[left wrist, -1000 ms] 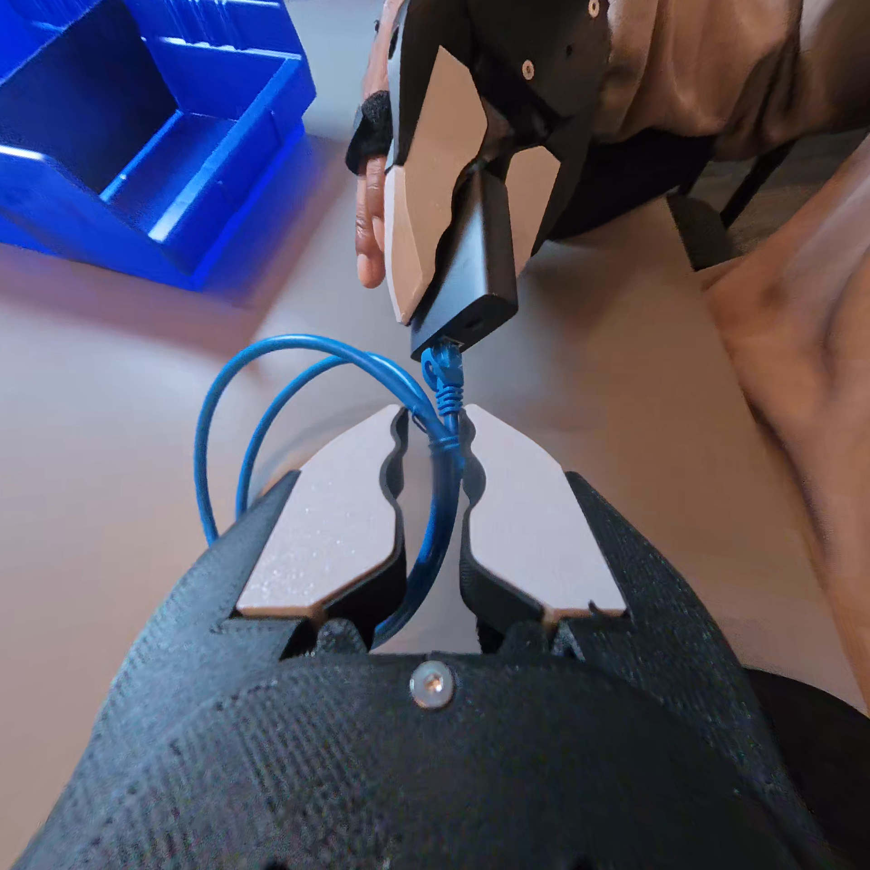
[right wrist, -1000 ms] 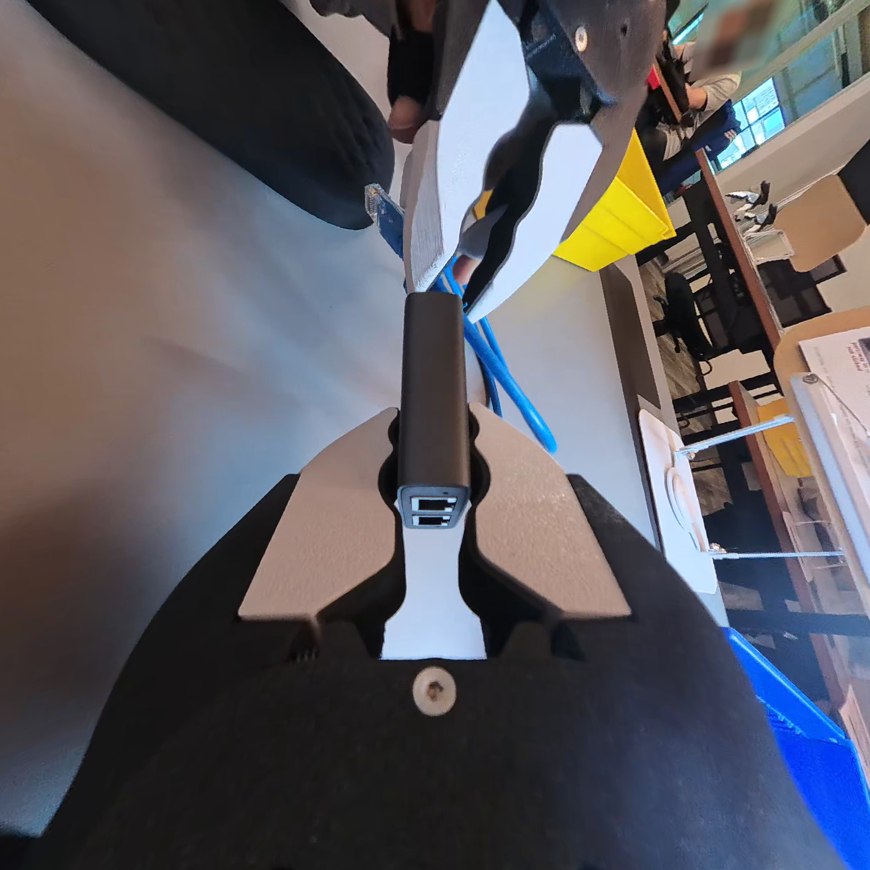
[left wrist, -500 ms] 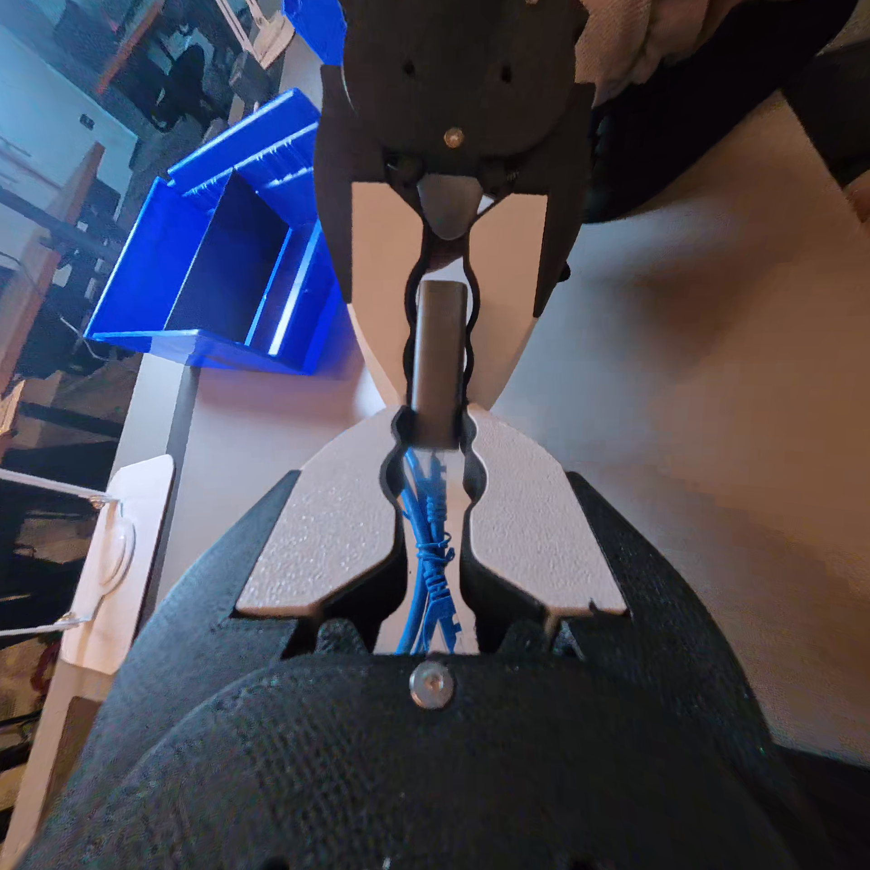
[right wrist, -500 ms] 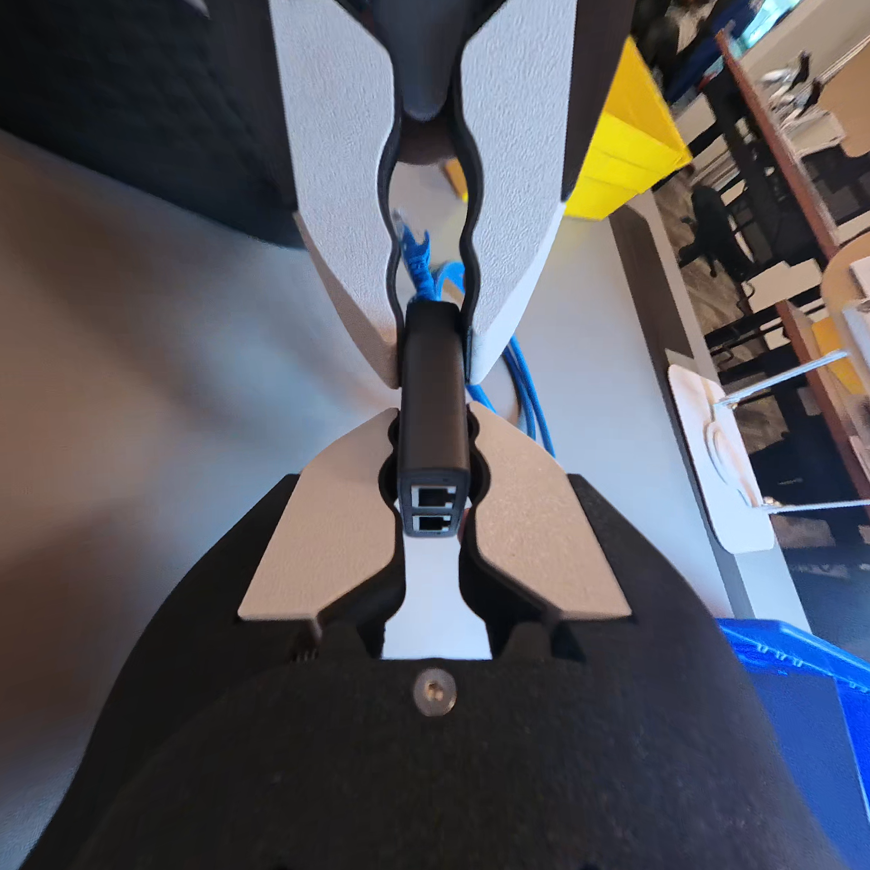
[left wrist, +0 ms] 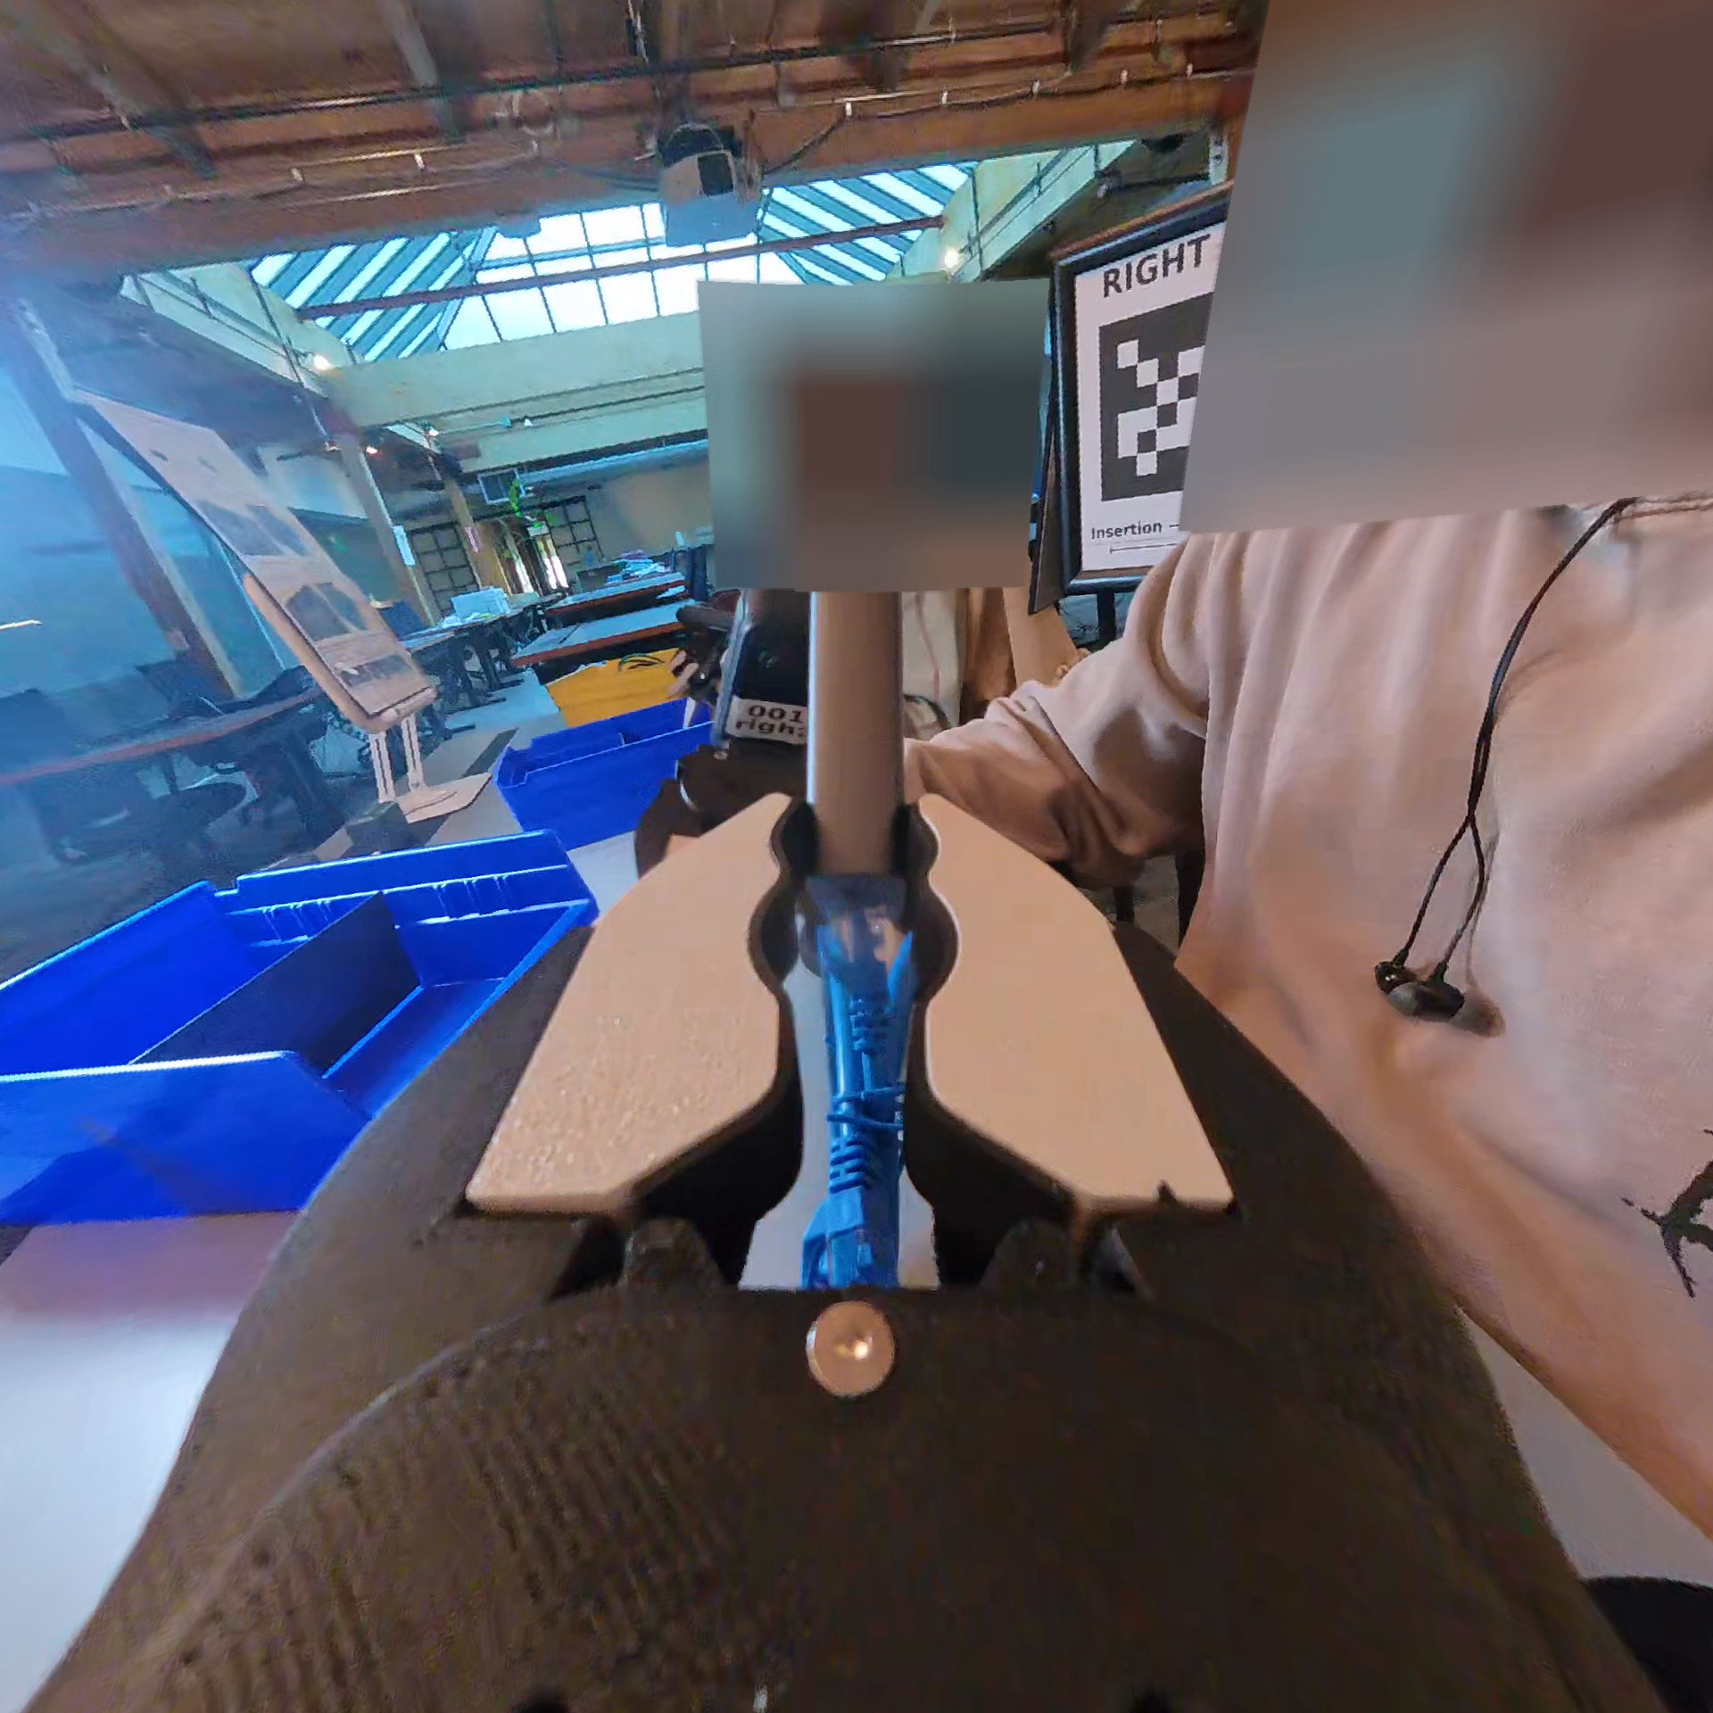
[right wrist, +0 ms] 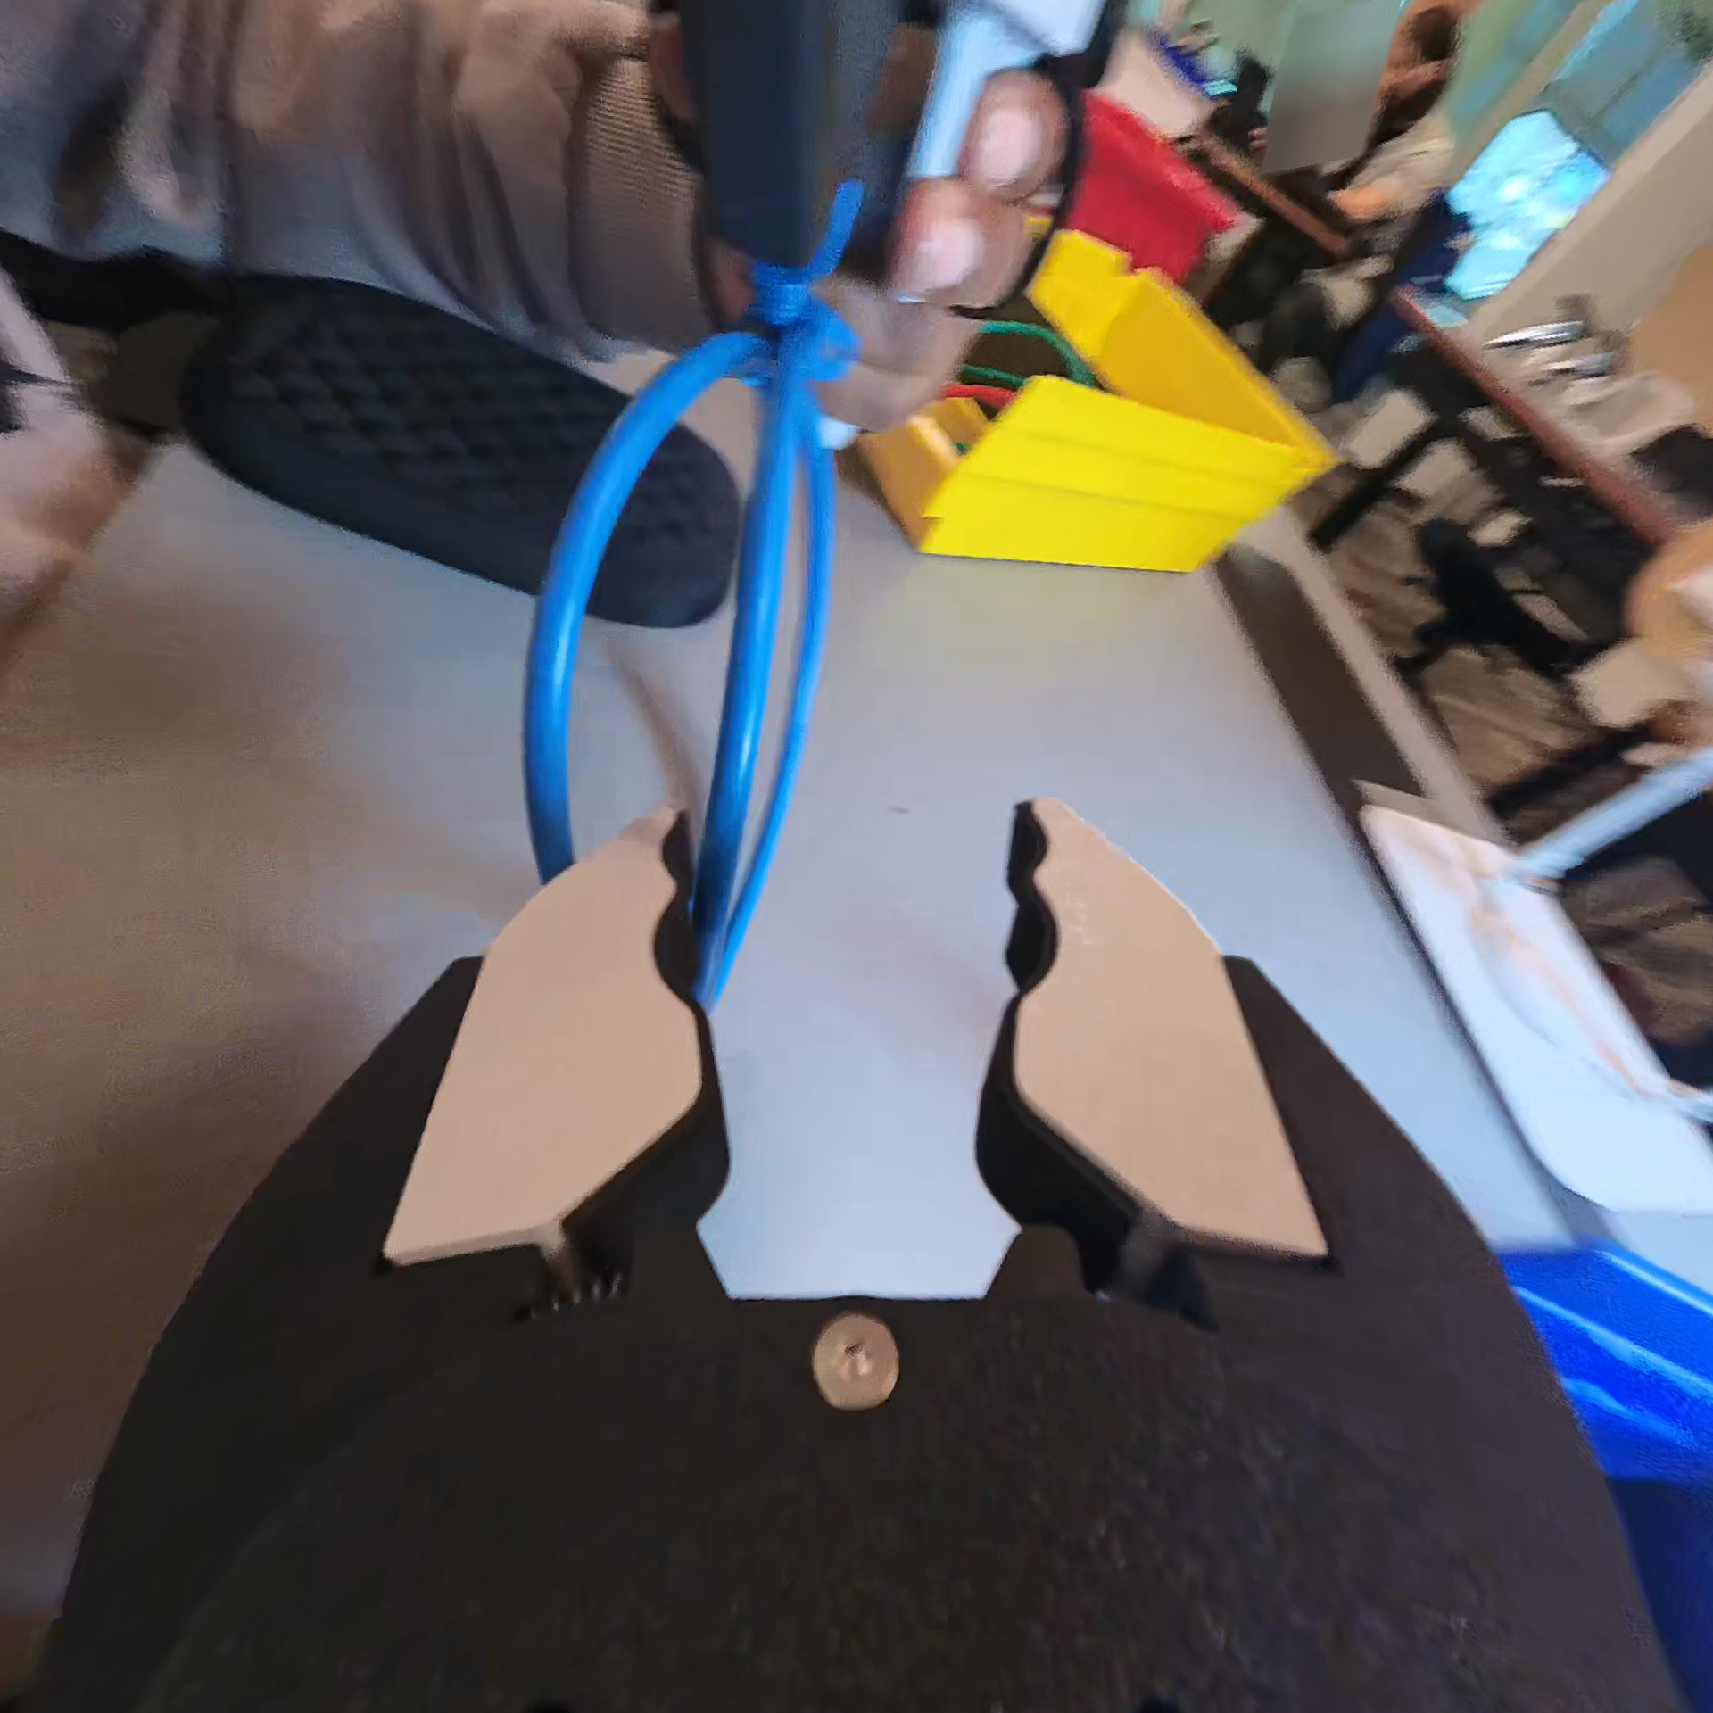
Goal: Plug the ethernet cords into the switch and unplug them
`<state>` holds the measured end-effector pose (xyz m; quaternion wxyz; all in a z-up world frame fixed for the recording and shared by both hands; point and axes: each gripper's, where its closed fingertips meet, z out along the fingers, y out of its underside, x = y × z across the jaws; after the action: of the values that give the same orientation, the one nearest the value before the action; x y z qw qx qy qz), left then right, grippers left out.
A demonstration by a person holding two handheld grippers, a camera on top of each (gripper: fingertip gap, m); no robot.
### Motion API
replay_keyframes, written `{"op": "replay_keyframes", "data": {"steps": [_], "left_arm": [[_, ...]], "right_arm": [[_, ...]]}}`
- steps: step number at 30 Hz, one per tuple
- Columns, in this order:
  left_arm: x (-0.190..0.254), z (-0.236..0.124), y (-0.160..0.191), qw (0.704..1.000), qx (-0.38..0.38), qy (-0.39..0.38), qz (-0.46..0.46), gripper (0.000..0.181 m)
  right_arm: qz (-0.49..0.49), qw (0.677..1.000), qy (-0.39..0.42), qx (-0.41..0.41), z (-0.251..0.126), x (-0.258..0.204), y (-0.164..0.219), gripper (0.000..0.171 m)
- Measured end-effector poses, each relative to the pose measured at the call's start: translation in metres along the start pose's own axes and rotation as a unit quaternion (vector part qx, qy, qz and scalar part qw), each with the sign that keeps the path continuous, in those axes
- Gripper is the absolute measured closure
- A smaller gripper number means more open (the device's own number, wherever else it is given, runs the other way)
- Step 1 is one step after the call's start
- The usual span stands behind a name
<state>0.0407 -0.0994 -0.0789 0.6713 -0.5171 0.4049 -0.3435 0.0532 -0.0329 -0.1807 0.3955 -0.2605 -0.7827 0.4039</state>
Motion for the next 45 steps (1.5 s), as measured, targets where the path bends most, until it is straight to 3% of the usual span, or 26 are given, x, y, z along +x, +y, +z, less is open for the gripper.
{"op": "replay_keyframes", "data": {"steps": [1,3,6,9,11,13,14,20,28,34,36,39,41,45], "left_arm": [[-0.002,-0.001,-0.001,1.0,0.005,-0.008,0.001,0.161],[-0.009,-0.008,-0.002,1.0,0.014,-0.027,-0.002,0.161],[-0.018,-0.02,-0.008,0.998,0.04,-0.047,-0.014,0.161],[-0.022,-0.022,-0.012,0.996,0.063,-0.05,-0.026,0.161],[-0.022,-0.021,-0.015,0.995,0.076,-0.048,-0.033,0.161],[-0.023,-0.021,-0.015,0.995,0.075,-0.053,-0.028,0.161],[-0.025,-0.024,-0.015,0.995,0.072,-0.063,-0.025,0.161],[-0.04,-0.037,0.023,0.991,-0.066,-0.115,0.003,0.161],[-0.033,-0.034,0.058,0.963,-0.226,-0.131,0.072,0.146],[-0.035,-0.038,0.084,0.912,-0.346,-0.153,0.158,0.16],[-0.04,-0.037,0.082,0.9,-0.35,-0.172,0.193,0.16],[-0.05,-0.04,0.067,0.907,-0.311,-0.204,0.198,0.16],[-0.06,-0.05,0.06,0.911,-0.287,-0.234,0.182,0.16],[-0.074,-0.067,0.047,0.93,-0.219,-0.267,0.124,0.16]], "right_arm": [[0.014,0.999,-0.04,0.005,0.004,-0.012,-0.002,0.115],[0.051,0.995,-0.072,0.04,0.0,-0.019,-0.014,0.119],[0.108,0.987,-0.082,0.086,-0.02,-0.008,-0.027,0.11],[0.134,0.983,-0.1,0.078,-0.018,-0.012,-0.02,0.104],[0.077,0.997,-0.01,0.017,0.002,0.003,0.0,0.12],[0.045,0.998,0.024,0.025,0.007,0.009,-0.005,0.17],[0.04,0.998,0.028,0.029,0.005,0.012,-0.009,0.171],[-0.014,0.995,0.088,-0.035,-0.038,0.047,-0.013,0.171],[-0.108,0.98,0.047,-0.158,-0.043,0.049,-0.008,0.171],[-0.149,0.967,0.05,-0.198,-0.044,0.059,-0.013,0.171],[-0.153,0.965,0.072,-0.202,-0.047,0.067,-0.015,0.168],[-0.123,0.971,0.127,-0.159,-0.059,0.086,-0.029,0.157],[-0.092,0.971,0.189,-0.11,-0.078,0.105,-0.045,0.149],[-0.033,0.967,0.252,0.012,-0.107,0.104,-0.076,0.152]]}}
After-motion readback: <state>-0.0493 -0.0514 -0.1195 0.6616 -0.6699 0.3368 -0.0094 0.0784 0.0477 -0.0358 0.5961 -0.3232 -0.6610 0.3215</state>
